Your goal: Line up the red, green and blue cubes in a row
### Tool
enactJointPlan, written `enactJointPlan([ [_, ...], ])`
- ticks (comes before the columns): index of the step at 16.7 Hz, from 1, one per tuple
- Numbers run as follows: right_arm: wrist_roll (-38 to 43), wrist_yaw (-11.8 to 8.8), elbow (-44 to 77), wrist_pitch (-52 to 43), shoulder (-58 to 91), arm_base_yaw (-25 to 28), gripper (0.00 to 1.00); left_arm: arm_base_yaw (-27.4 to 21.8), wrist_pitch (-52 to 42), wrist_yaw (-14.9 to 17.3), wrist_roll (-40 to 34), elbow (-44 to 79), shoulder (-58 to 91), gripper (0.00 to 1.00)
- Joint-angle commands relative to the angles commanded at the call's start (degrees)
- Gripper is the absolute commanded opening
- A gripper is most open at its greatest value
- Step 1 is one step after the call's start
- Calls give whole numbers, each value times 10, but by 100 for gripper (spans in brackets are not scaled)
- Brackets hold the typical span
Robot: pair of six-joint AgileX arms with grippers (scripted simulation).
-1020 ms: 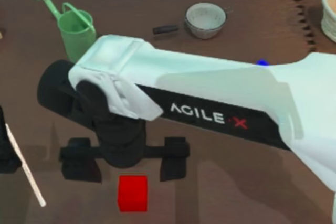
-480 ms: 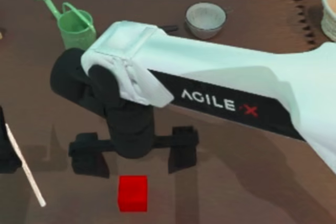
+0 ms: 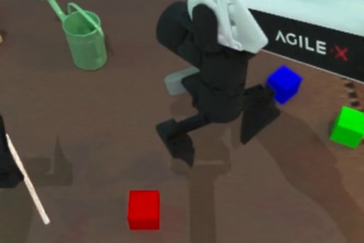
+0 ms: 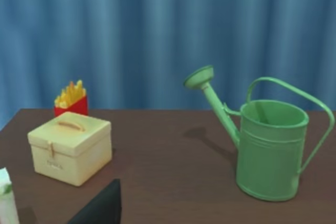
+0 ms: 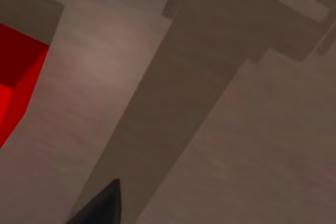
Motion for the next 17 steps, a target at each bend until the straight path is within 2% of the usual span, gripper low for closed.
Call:
enactJointPlan([
  [5, -314, -3, -81, 23, -38, -138, 100, 0, 0, 0, 0, 0, 0, 100],
  [10, -574, 19, -149, 77, -75, -267, 100, 0, 0, 0, 0, 0, 0, 100],
  [14, -706, 40, -183, 125, -101, -339, 100, 0, 0, 0, 0, 0, 0, 100],
  [17, -742, 47, -193, 142, -111, -360, 100, 0, 0, 0, 0, 0, 0, 100],
])
